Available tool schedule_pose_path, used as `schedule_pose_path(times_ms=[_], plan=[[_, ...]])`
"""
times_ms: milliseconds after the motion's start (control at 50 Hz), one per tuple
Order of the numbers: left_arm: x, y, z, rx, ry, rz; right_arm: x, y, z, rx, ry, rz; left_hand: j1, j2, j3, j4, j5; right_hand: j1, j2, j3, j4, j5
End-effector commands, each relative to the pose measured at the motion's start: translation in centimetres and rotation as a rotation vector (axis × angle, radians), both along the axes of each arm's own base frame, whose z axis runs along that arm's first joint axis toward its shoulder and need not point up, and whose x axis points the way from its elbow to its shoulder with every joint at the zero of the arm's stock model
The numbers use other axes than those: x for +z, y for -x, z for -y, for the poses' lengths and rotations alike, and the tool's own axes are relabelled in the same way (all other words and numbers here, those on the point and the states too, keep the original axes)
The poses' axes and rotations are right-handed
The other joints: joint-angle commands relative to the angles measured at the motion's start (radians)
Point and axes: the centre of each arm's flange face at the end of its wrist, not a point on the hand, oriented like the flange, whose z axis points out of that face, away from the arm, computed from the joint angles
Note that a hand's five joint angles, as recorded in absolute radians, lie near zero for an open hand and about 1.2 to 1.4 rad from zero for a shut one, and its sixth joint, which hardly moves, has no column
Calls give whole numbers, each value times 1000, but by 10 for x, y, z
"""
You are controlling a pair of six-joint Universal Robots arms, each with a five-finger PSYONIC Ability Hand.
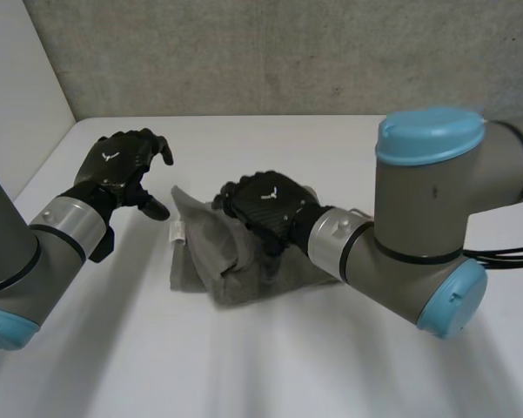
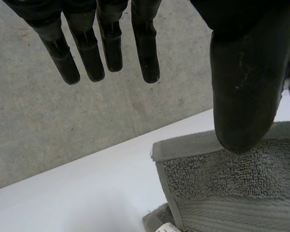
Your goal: Fold the towel.
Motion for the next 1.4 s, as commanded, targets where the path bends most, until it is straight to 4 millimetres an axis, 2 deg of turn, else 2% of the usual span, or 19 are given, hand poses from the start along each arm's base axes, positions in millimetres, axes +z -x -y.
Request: schedule_pose_path(times_ms=[20,80,120,180,220,400,420,440,560,600,640,800,980,1060,1100,1140,1160,1200,1400], plan=[[0,3,-3,-14,-2,-2,37,12,5,-64,-23,119,6,-3,-10,-6,-3,-69,-69,-67,-76,-60],[-1,4,-4,-18,-5,-1,43,21,14,-99,-30,145,6,-3,-10,-6,-3,-69,-69,-67,-76,-60],[-1,4,-5,-20,-5,-1,51,33,22,-143,-29,178,6,-3,-10,-6,-3,-69,-69,-67,-76,-60],[-3,6,-8,-32,-12,2,47,40,23,-155,-39,173,6,-3,-10,-6,-3,-69,-69,-67,-76,-60],[-4,14,-17,-69,-14,7,42,42,23,-165,-46,162,6,-3,-10,-6,-3,-69,-69,-67,-76,-60],[-14,36,-39,-193,-38,25,-13,56,22,-202,-120,81,9,0,-7,-3,0,-69,-69,-67,-76,-60],[-23,41,-43,-216,-57,38,-22,58,21,-205,-121,73,9,0,-7,-3,0,-69,-69,-67,-76,-60],[-33,46,-45,-234,-77,56,-22,58,21,-205,-121,73,12,3,-4,0,3,-69,-69,-67,-76,-60],[-54,54,-46,-260,-87,132,-42,60,22,-209,-98,79,18,9,2,6,9,-69,-69,-67,-76,-60],[-69,56,-42,-266,-87,195,-45,60,22,-210,-102,78,21,12,5,9,12,-69,-69,-67,-76,-60],[-74,57,-39,-262,-85,219,-51,58,21,-204,-108,71,21,12,5,9,12,-69,-69,-67,-76,-60],[-94,49,-30,-155,-94,320,-70,58,23,-206,-143,40,21,12,5,9,12,-69,-69,-67,-76,-60],[-91,37,-11,-27,-56,356,-80,60,22,-185,-115,-21,21,12,5,9,12,-69,-69,-67,-76,-60],[-96,29,0,27,-71,366,-82,58,20,-178,-114,-27,21,12,5,9,12,-69,-69,-67,-76,-60],[-95,22,7,64,-69,369,-84,58,20,-178,-114,-29,21,12,5,9,12,-69,-69,-67,-76,-60],[-89,4,22,149,-59,373,-84,57,19,-177,-110,-29,21,12,5,9,12,-69,-69,-67,-76,-60],[-88,4,22,149,-59,373,-84,57,21,-184,-99,-27,21,12,5,9,12,-69,-69,-67,-76,-60],[-82,-10,31,207,-53,371,-84,57,22,-191,-89,-27,18,9,2,6,9,-69,-69,-67,-76,-60],[-78,-16,36,229,-51,354,-97,57,26,-207,-75,-36,9,0,-7,-3,0,56,56,58,49,65]])
